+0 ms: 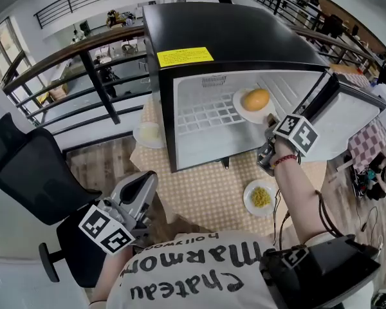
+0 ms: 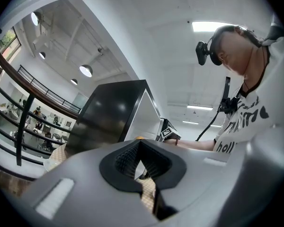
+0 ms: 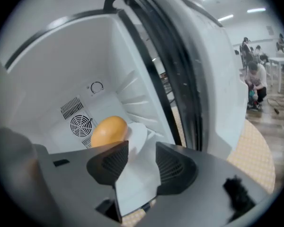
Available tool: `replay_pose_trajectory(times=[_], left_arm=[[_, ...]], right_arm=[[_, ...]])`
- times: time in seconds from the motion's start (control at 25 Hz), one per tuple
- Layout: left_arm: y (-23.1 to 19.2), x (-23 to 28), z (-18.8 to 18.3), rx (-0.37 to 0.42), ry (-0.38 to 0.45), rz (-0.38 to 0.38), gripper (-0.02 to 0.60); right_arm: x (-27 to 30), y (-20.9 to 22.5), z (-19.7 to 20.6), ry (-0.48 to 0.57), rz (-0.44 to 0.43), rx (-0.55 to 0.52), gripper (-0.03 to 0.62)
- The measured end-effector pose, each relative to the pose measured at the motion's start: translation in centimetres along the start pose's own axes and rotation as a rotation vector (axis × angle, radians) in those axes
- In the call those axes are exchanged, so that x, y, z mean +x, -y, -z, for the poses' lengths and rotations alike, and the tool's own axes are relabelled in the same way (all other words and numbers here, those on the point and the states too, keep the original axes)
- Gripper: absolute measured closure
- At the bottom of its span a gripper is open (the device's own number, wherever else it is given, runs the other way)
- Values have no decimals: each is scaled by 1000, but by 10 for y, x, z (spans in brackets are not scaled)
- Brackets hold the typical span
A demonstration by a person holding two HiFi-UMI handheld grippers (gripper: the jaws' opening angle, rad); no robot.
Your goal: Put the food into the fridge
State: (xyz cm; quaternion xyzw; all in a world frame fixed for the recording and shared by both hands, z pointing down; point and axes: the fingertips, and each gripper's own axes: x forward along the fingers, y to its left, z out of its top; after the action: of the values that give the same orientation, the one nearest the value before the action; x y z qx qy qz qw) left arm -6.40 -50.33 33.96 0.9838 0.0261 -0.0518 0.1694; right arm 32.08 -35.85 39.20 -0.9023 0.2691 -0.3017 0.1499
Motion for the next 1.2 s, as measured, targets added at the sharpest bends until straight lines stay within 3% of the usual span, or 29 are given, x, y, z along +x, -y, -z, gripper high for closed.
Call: replay_pose_trajectory(times=[0.2, 0.32, 0.44, 0.52, 0.68, 0.88, 1.2], left_arm=[[4, 16, 11, -57, -38, 105, 575], [17, 34, 25, -63, -70, 204, 575], [28, 46, 38, -79, -99, 250, 575], [40, 50, 40, -101, -107, 273, 575], [69, 55, 45, -94, -110, 299, 575], [113, 40, 72, -105, -117, 246, 575], [191, 12, 99, -83, -91, 145, 575]], right_arm=[[-65, 15, 44, 112, -181, 337, 407], [-101, 10, 69, 192, -349, 338, 416], [-129, 4, 96, 184, -473, 368, 565], [-144, 5, 109, 154, -507, 390, 565], [-170, 26, 122, 108, -468, 330, 571], [-208, 79, 124, 107, -458, 294, 577], [-285, 116, 95, 144, -609, 104, 577]])
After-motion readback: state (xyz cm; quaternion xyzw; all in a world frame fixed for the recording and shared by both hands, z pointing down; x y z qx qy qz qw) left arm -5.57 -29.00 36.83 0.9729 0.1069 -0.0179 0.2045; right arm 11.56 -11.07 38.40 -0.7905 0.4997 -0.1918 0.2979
